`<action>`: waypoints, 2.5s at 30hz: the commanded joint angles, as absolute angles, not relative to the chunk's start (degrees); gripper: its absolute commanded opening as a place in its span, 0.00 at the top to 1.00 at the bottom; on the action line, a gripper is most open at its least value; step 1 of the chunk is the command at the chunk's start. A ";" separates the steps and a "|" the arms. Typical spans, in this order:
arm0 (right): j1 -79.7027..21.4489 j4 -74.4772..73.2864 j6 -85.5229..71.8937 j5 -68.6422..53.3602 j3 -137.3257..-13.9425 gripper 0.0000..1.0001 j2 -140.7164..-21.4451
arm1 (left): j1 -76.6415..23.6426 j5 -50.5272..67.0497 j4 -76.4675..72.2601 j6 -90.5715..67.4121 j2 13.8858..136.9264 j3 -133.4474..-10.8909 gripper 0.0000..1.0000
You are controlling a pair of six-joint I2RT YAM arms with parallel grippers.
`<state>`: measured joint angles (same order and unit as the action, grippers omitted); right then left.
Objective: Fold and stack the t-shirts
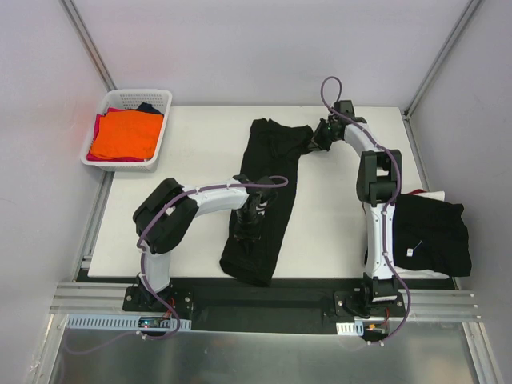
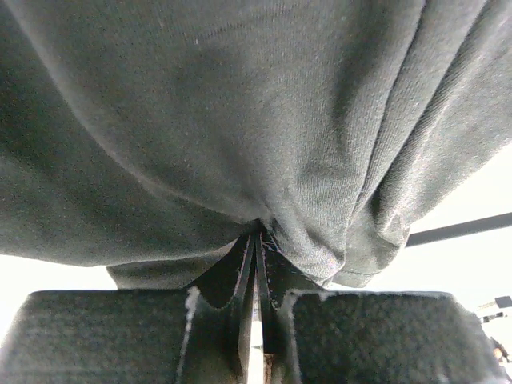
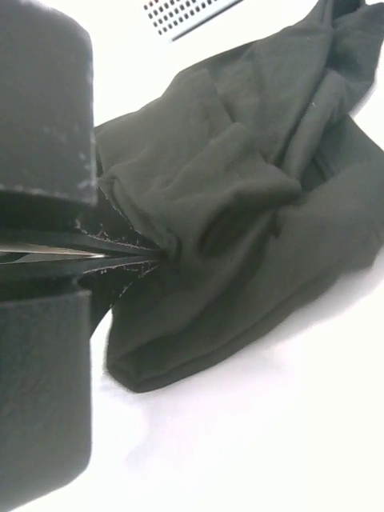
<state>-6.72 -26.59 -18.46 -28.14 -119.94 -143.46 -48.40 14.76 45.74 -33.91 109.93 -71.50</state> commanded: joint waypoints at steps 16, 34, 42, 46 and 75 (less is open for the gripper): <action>-5.44 -33.92 -12.67 -28.22 -106.83 0.99 -122.27 | -47.99 1.67 59.32 -33.05 103.35 -86.21 0.95; -19.85 -37.60 -9.15 -26.99 -63.99 0.99 -94.04 | -27.52 0.26 60.91 -35.33 107.84 -97.73 0.98; -26.44 -39.55 -7.29 -20.51 -61.96 0.99 -92.47 | -26.89 -3.24 60.82 -35.16 108.54 -96.77 0.98; -36.96 -39.99 -7.47 -4.42 -63.10 0.99 -89.74 | -26.81 -7.89 60.73 -35.07 107.84 -94.49 0.99; -58.62 -39.64 -10.11 1.06 -71.71 0.99 -99.83 | -14.50 -18.01 65.83 -38.68 96.15 -93.06 0.94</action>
<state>-56.07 -37.85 -9.15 2.15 -67.33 -97.27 -14.90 -13.26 62.81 -40.12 99.90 -89.47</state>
